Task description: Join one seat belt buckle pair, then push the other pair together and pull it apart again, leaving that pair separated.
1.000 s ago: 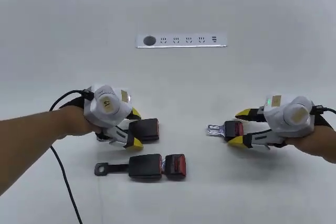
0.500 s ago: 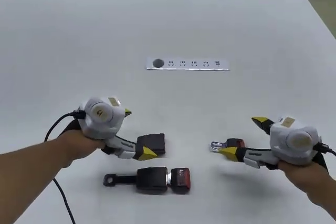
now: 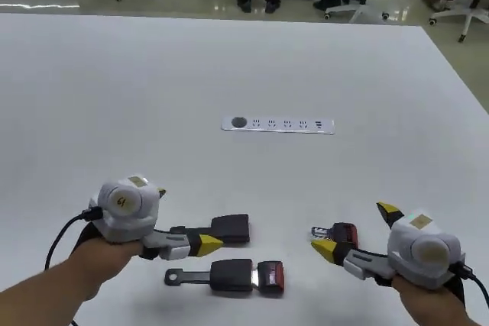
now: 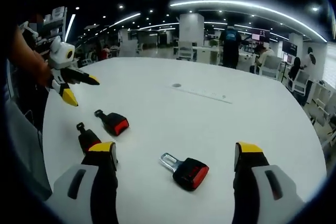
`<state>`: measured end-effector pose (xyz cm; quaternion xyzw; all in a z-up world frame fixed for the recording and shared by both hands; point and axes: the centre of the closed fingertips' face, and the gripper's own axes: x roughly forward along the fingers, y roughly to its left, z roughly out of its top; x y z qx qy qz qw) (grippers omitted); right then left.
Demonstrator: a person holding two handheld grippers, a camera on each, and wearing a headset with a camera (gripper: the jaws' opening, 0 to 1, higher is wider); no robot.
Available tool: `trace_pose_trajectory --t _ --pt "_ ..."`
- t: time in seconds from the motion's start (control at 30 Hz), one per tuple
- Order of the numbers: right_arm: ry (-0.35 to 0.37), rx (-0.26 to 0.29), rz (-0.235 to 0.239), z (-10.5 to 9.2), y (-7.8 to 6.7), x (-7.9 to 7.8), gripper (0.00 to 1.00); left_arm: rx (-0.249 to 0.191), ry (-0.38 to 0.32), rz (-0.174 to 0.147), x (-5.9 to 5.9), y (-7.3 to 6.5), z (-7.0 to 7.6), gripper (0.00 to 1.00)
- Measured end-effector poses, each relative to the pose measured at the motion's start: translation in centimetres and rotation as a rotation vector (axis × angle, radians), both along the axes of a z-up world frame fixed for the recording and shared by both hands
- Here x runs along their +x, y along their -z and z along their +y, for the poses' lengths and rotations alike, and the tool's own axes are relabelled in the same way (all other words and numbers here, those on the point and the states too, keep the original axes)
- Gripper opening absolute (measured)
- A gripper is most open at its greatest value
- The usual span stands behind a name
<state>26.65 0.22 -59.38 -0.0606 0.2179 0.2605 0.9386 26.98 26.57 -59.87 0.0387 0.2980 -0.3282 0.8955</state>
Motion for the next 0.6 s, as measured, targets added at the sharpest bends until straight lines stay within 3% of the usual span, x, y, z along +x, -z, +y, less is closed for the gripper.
trace_pose_trajectory --t 0.23,0.3,0.33,0.6 --pt "0.021 0.01 -0.02 0.4 -0.6 -1.6 0.95 0.004 -0.01 -0.026 -2.6 -0.9 1.8 1.0" --pt "0.026 0.009 -0.022 0.6 -0.6 -2.2 0.95 -0.031 -0.035 -0.042 -3.5 -2.1 1.9 1.0" --pt "0.026 0.006 -0.026 0.7 -0.6 -2.6 0.96 -0.046 -0.049 -0.042 -3.5 -1.8 2.8 1.0" --pt "0.01 -0.012 -0.043 1.3 -1.8 -5.9 0.97 -0.062 -0.017 -0.058 -7.3 -2.4 4.9 1.0"
